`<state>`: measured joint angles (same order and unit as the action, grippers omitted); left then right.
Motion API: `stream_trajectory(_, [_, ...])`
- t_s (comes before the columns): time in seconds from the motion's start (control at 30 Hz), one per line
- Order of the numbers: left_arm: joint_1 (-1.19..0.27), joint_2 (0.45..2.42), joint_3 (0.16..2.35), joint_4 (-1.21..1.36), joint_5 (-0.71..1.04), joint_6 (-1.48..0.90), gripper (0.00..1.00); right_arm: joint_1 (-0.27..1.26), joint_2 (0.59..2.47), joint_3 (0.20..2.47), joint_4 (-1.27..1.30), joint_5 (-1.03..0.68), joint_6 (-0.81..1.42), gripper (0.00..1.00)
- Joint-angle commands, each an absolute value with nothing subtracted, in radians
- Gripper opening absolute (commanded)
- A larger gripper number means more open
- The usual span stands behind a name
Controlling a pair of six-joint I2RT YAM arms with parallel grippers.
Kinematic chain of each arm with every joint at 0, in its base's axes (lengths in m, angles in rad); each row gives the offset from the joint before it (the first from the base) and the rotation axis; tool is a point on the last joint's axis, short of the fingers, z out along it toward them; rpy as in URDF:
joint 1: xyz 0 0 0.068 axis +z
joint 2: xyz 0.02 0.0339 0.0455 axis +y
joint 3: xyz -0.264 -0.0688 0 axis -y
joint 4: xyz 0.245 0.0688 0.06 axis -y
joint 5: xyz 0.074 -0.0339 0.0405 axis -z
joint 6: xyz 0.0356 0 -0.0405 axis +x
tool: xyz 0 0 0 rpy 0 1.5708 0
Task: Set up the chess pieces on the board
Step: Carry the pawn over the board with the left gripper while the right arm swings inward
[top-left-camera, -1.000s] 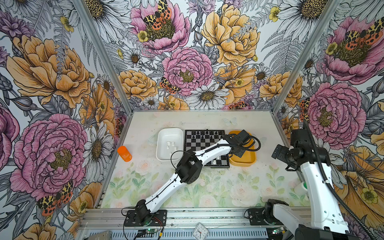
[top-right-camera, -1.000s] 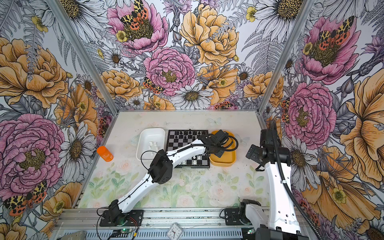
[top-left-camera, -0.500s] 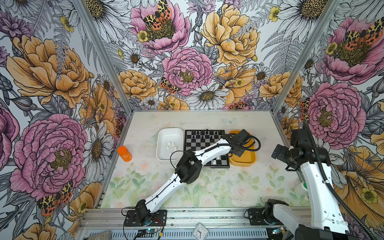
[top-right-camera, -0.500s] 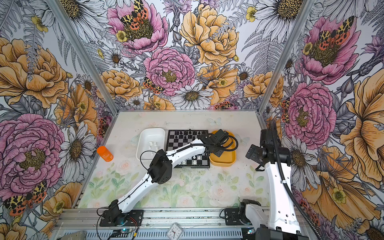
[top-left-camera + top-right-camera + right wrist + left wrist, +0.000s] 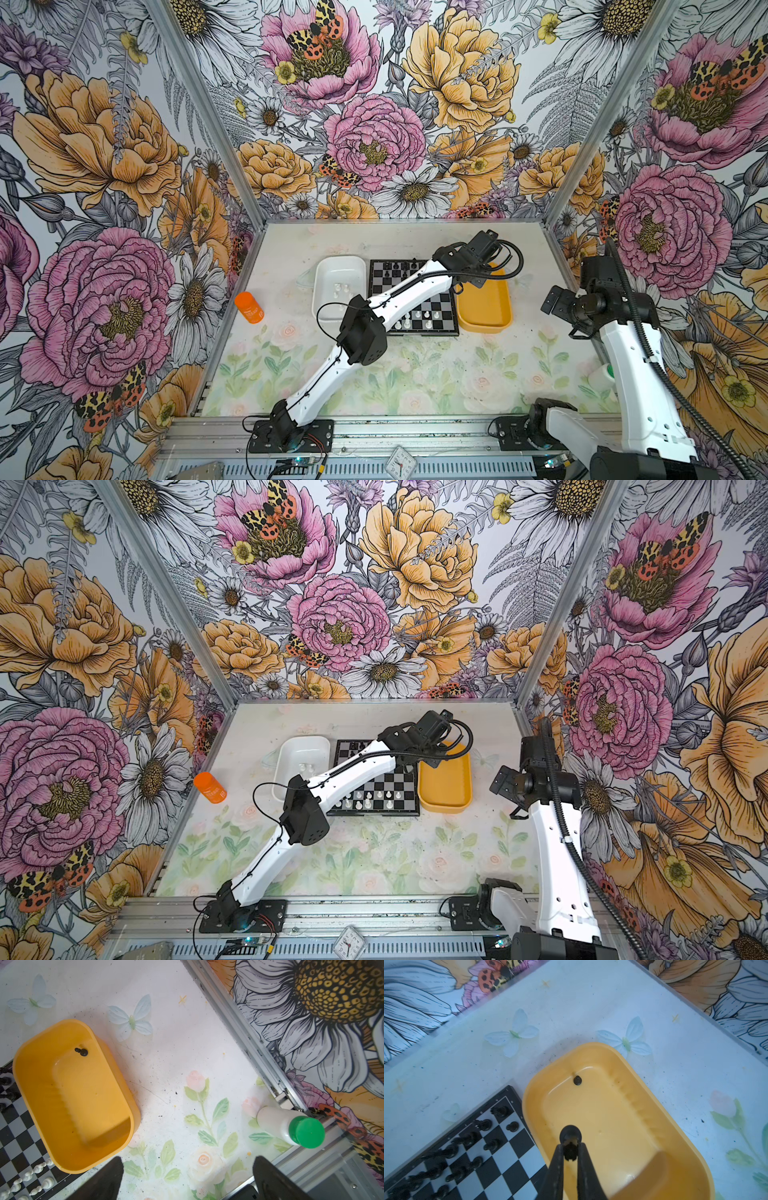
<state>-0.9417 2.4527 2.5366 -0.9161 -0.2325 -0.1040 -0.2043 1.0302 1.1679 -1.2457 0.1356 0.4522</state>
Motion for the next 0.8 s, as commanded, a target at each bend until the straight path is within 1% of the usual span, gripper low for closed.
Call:
stream_trajectory(0.0, [-0.894,2.372,2.496,-0.925,-0.291,-0.09,0.04,-0.192,1.039,1.21,-1.203,0.1,0.459,1.0])
stream_trajectory(0.23, [-0.807,2.253,2.339,-0.923,-0.349,-0.085,0.01,-0.02,1.139,1.293,-1.173,0.155,0.5,1.0])
stream_trajectory(0.4, [-0.722,2.184,2.209,-0.922,-0.347,-0.111,0.0,0.085,1.217,1.339,-1.132,0.177,0.53,1.0])
stream_trajectory(0.63, [-0.624,2.118,2.071,-0.918,-0.326,-0.144,0.0,0.147,1.313,1.402,-1.101,0.195,0.539,1.0])
stream_trajectory(0.77, [-0.574,2.092,2.039,-0.913,-0.301,-0.142,0.03,0.166,1.362,1.445,-1.094,0.2,0.542,1.0])
